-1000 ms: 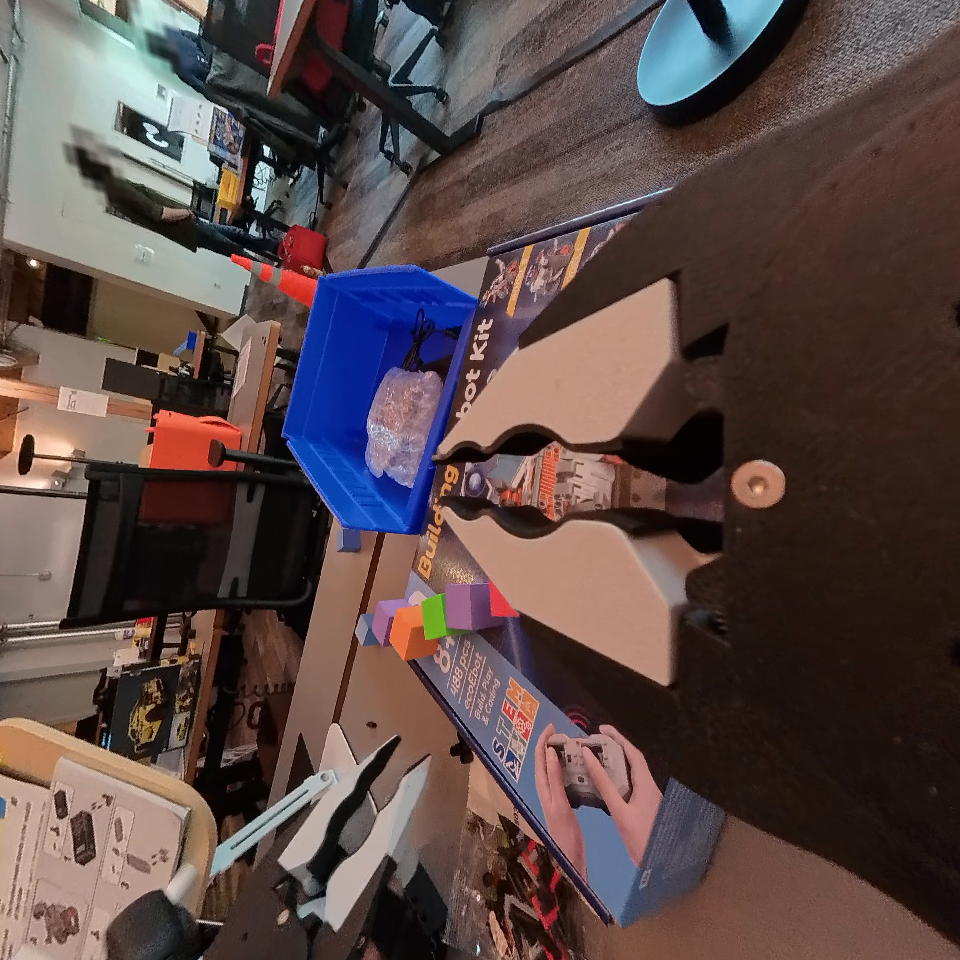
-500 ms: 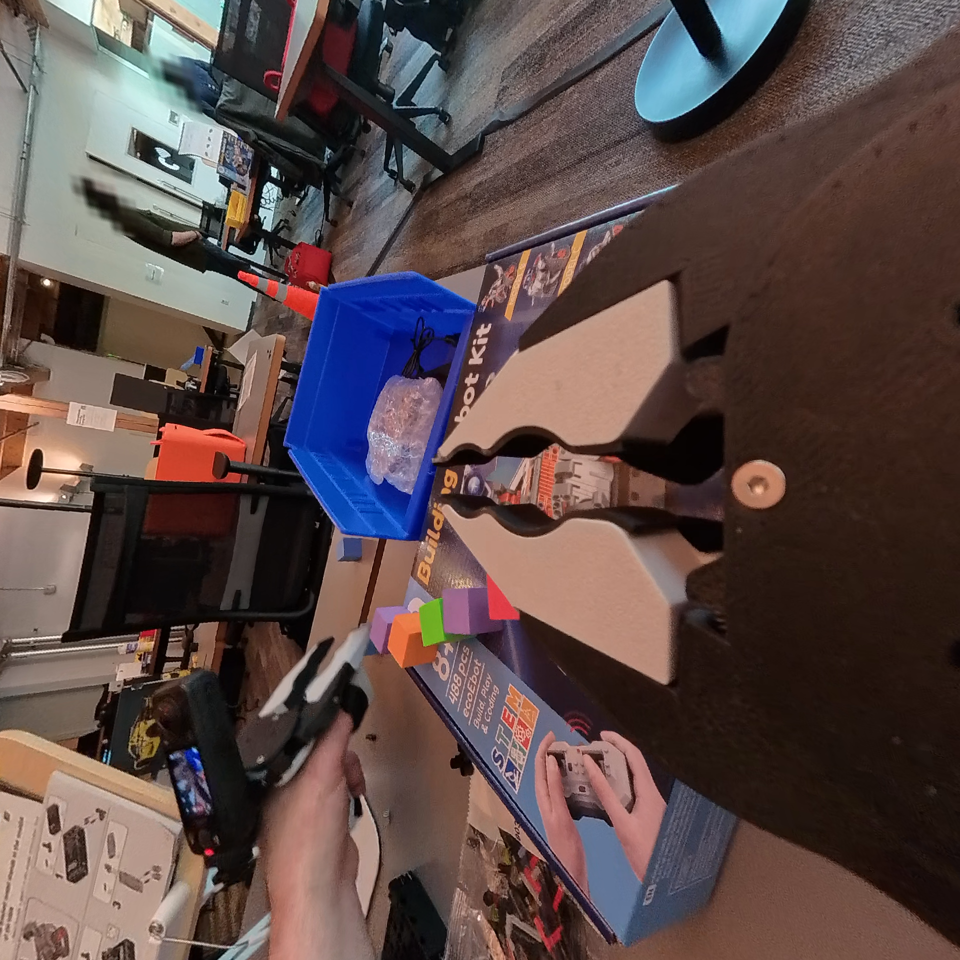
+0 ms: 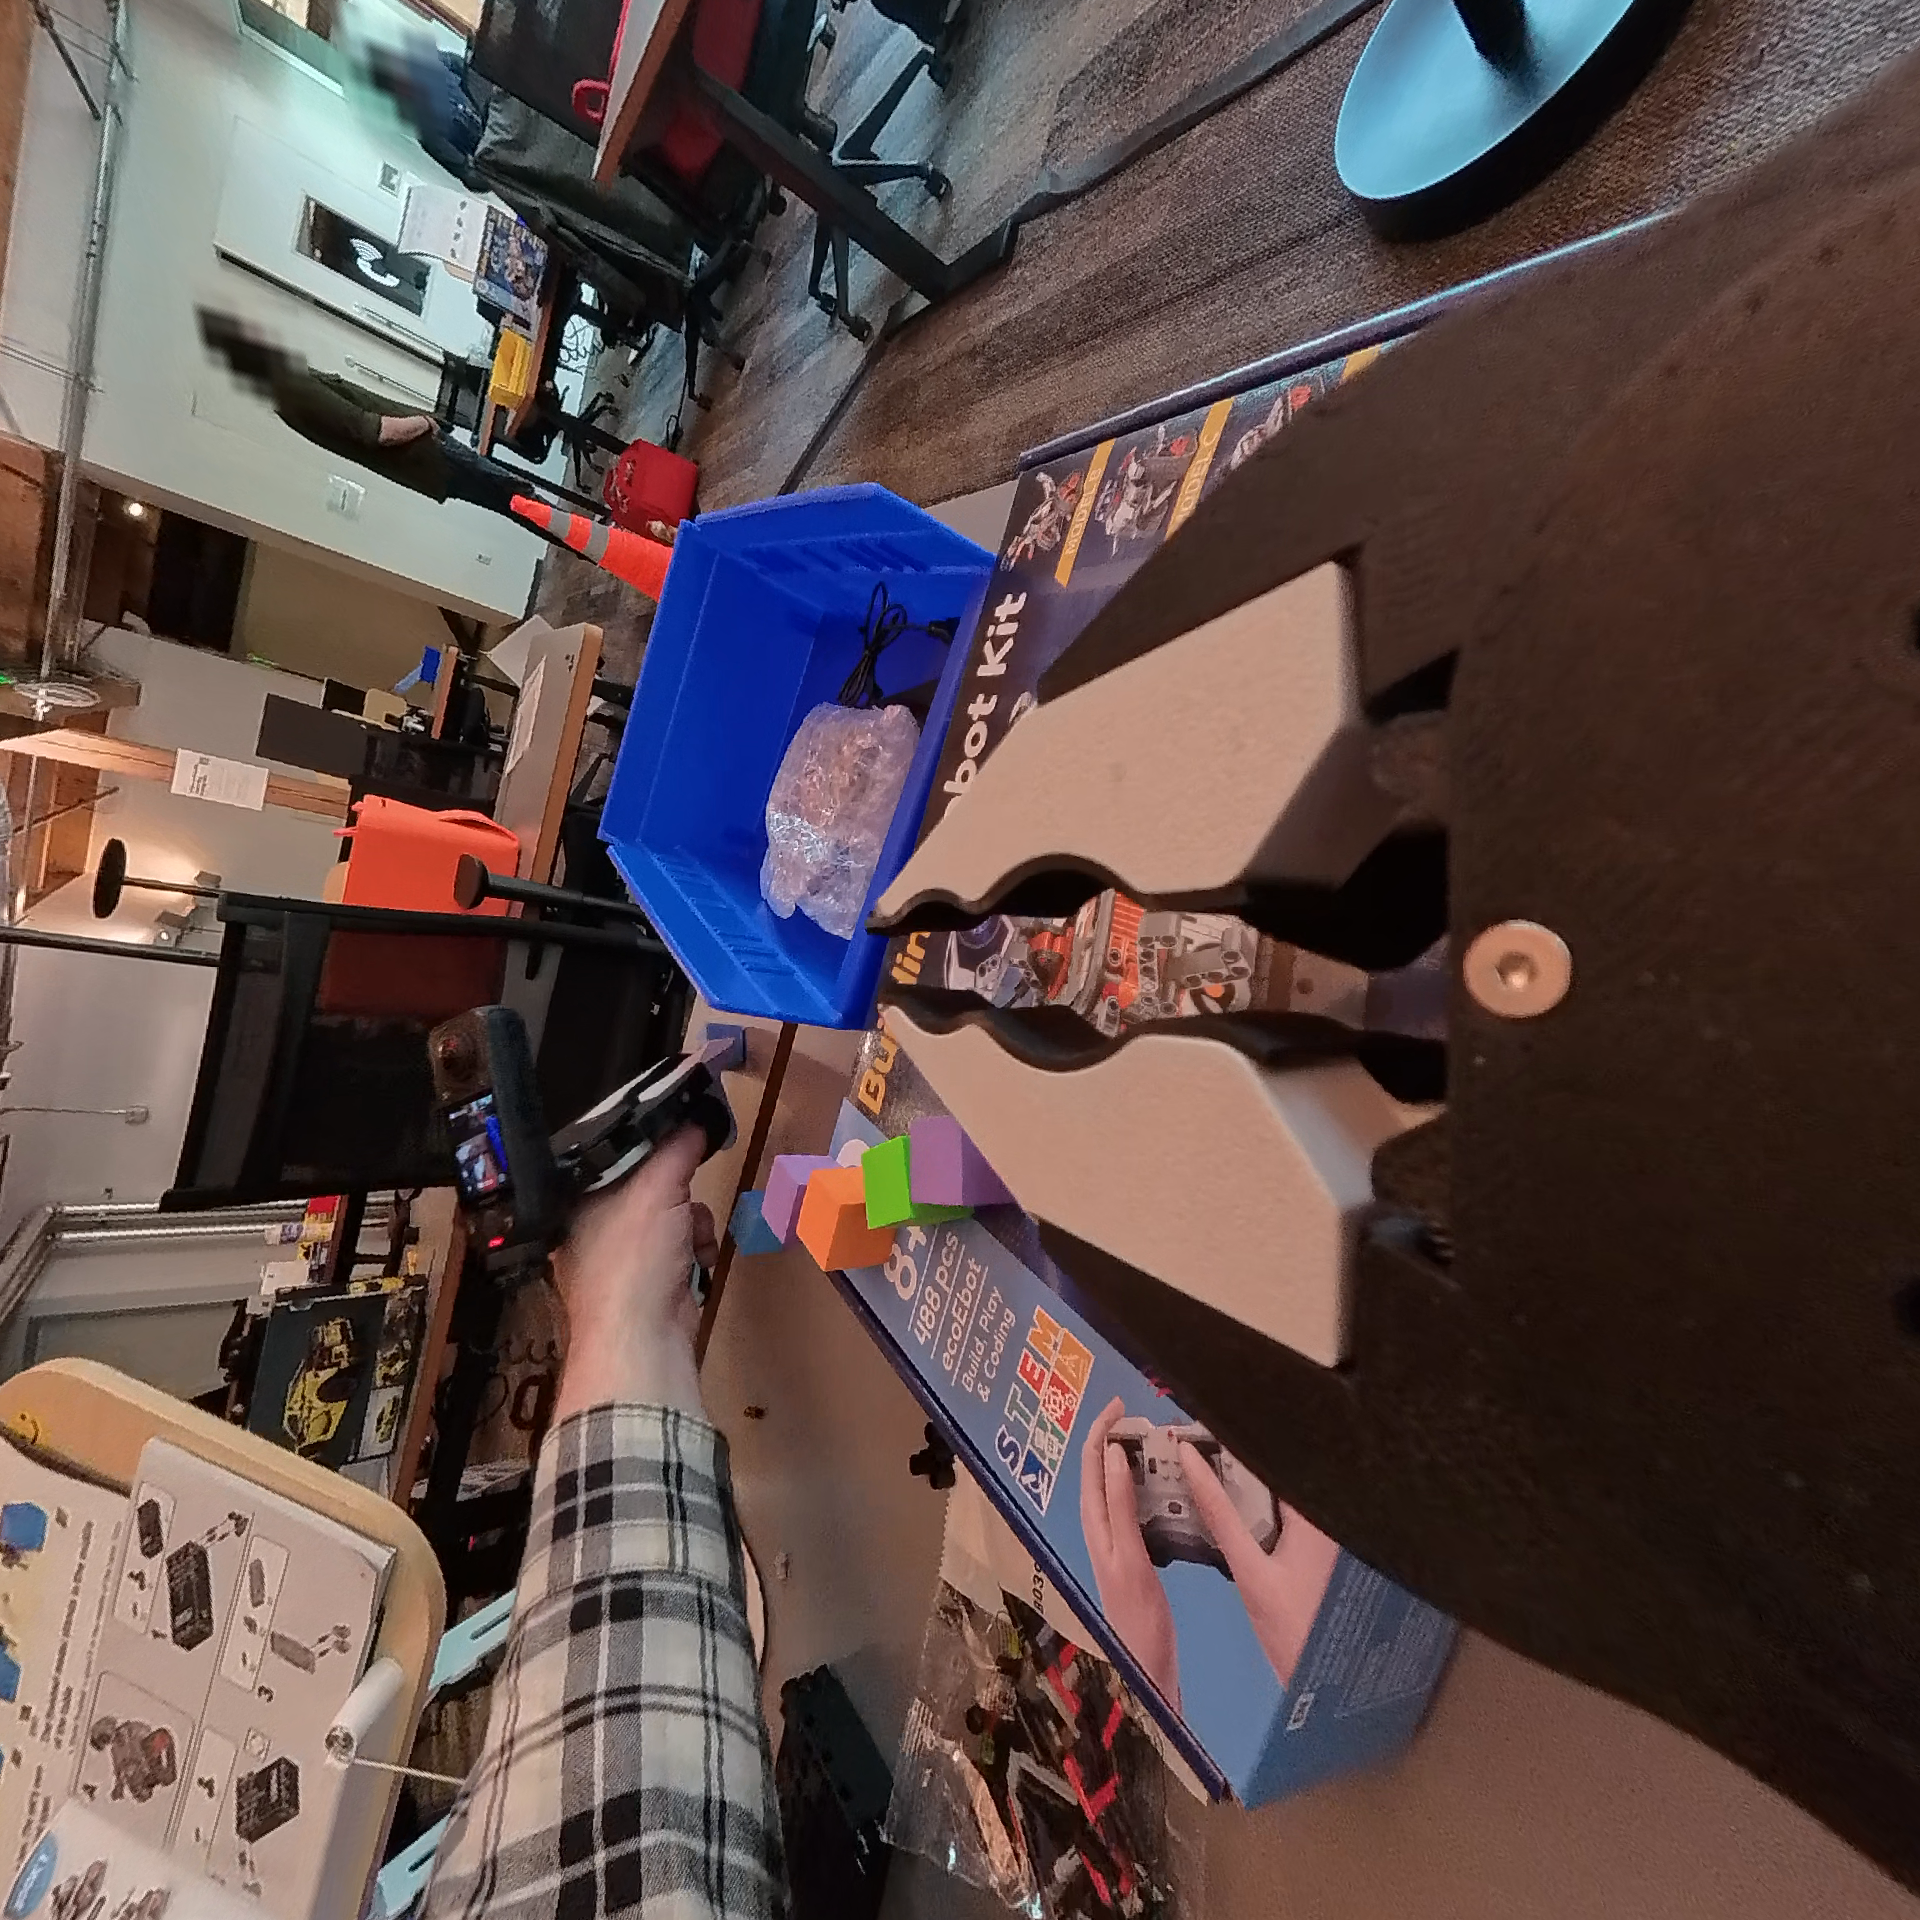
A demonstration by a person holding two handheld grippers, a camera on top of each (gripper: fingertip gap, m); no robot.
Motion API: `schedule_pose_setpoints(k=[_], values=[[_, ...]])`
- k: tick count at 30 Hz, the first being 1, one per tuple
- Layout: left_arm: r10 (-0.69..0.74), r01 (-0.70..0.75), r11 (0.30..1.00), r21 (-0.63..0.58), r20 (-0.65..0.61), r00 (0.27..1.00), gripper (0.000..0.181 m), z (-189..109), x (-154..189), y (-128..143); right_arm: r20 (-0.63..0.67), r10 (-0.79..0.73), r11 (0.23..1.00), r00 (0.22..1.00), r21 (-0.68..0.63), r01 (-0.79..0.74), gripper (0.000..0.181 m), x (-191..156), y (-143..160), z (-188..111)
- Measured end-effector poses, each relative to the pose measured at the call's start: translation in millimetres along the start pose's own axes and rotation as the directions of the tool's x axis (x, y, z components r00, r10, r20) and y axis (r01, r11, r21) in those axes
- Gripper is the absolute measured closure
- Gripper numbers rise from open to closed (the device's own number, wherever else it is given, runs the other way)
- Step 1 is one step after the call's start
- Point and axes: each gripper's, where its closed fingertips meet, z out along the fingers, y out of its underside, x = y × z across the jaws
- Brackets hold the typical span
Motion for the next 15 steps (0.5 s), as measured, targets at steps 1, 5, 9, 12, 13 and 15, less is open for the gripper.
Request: schedule_pose_setpoints(k=[1, 5, 9, 12, 13, 15], values=[[0.017, -0.017, 1.0, 0.006, 0.009, 1.0, 0.155, 0, -2, -1, 0.002, -0.001, 1.0, 1.0, 0.003, 0.001, 0.173, -1, -1, 0], [-0.032, 0.033, 0.997, 0.071, -0.005, 0.999, 0.156, -12, -1, -9, -0.008, 0.002, 1.0, 1.0, 0.0, -0.002, 0.173, 3, 0, -1], [-0.009, 0.016, 0.989, 0.149, -0.048, 0.999, 0.157, -50, 18, -24, -0.03, 0.028, 1.0, 0.999, -0.014, -0.028, 0.172, 10, 4, -2], [0.028, -0.007, 0.973, 0.231, -0.089, 0.996, 0.157, -96, 40, -37, -0.047, 0.046, 0.998, 0.998, -0.041, -0.048, 0.169, 16, 10, -2], [0.041, -0.016, 0.965, 0.263, -0.092, 0.995, 0.157, -115, 46, -41, -0.055, 0.047, 0.998, 0.997, -0.034, -0.049, 0.169, 18, 9, -3], [0.062, -0.022, 0.953, 0.302, -0.124, 0.99, 0.157, -150, 61, -45, -0.069, 0.05, 0.999, 0.996, -0.015, -0.051, 0.169, 22, 6, -5]])
